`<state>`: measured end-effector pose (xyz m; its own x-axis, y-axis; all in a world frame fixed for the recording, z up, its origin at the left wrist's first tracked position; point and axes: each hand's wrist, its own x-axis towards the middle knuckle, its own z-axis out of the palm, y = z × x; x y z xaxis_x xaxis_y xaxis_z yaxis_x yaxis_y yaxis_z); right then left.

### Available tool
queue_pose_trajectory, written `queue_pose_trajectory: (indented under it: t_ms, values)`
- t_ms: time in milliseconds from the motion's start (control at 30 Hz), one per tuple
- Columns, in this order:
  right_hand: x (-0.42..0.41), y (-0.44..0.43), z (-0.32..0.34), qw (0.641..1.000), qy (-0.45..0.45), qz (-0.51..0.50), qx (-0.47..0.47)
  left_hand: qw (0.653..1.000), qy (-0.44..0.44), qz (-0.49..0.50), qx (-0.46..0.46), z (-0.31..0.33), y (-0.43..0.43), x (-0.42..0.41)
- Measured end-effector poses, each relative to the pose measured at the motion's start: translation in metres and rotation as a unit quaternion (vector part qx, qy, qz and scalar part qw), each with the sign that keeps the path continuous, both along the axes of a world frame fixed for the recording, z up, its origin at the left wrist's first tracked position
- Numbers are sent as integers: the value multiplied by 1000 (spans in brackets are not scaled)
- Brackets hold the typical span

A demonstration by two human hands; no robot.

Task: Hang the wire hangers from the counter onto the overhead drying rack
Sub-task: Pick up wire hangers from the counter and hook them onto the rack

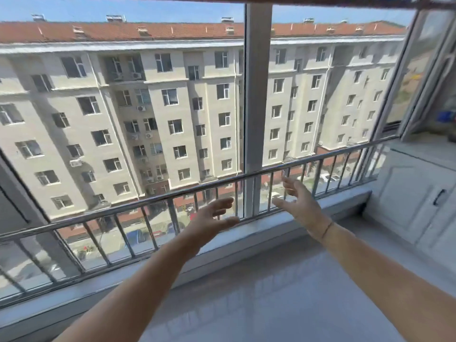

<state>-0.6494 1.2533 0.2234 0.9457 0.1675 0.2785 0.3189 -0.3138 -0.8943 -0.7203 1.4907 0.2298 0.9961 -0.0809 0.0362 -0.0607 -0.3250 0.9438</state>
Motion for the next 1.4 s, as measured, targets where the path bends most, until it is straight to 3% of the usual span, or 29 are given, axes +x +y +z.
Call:
queue_pose_trajectory:
  t_ms: [467,967,1233,1400]
  values:
    - [24,-268,-36,966,48,-249,39,966,24,-256,33,-21,-278,124]
    - [61,-514,-16,871,16,-489,52,882,32,-470,13,-17,-557,256]
    - [47,-644,-27,820,11,-568,74,837,60,-545,1,-34,-710,276]
    - [57,-741,-40,808,20,-582,90,831,70,-551,-9,-49,-818,292]
